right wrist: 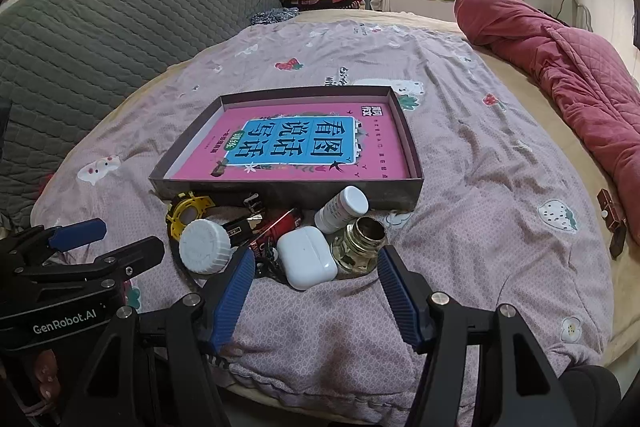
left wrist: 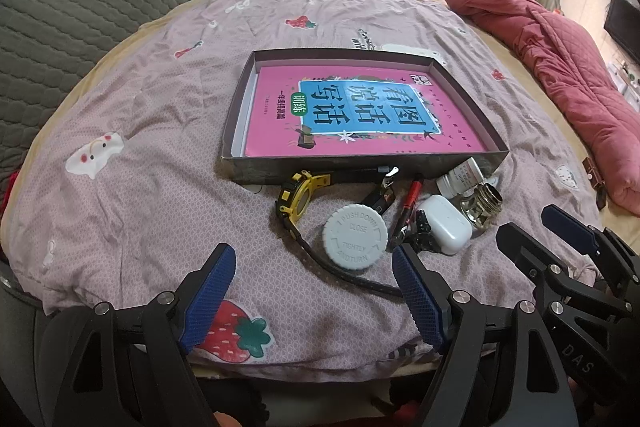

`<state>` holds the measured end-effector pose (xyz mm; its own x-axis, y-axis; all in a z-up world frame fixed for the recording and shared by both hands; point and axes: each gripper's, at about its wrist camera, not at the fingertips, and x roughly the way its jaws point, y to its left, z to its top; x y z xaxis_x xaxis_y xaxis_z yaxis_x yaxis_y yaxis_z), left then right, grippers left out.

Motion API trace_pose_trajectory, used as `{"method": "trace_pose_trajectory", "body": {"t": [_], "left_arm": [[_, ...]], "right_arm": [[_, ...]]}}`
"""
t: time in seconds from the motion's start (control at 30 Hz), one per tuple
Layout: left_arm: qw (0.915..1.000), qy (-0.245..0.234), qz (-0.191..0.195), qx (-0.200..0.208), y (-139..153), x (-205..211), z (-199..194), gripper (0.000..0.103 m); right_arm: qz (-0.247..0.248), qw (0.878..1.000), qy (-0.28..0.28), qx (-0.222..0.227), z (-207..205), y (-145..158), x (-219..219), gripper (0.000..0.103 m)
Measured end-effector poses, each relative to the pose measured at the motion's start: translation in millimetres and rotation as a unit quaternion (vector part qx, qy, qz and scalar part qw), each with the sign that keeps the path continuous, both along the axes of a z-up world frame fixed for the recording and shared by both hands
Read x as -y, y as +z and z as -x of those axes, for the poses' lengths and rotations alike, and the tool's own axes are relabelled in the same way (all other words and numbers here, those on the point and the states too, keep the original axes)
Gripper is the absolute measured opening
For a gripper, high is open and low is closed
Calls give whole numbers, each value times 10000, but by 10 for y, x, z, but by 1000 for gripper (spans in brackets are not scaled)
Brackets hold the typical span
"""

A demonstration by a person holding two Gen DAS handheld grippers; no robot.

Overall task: Organize rigid objects
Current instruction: 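Move the left tool toward the yellow watch while the right tool approaches the brass fitting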

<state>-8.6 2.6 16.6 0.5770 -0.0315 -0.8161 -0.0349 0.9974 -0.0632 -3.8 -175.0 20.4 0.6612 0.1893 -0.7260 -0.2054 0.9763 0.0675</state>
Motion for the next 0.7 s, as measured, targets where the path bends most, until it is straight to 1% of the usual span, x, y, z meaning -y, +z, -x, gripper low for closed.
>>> {"method": "trace_pose_trajectory", "body": {"t": [0.33, 0.6, 0.63, 0.67, 0.7], "left_arm": [[10000, 12, 28, -13, 3, -3, 1, 81], [9997, 207, 113, -24, -3, -165, -48, 81], [9996, 234, 124, -34, -13, -186, -55, 81], [9996, 254, 137, -48, -19, -207, -64, 81], [9995, 273, 147, -53, -25, -226, -72, 81]], "right_arm": [[-13, 10000, -46, 57, 20, 10, -8, 63], [5, 9999, -102, 107, 9, 16, 32, 63], [-1, 9999, -116, 77, 1, 11, 43, 63], [-38, 9998, -131, -117, -9, 4, 55, 63], [-4, 9999, -141, -33, -4, 6, 65, 63]]}}
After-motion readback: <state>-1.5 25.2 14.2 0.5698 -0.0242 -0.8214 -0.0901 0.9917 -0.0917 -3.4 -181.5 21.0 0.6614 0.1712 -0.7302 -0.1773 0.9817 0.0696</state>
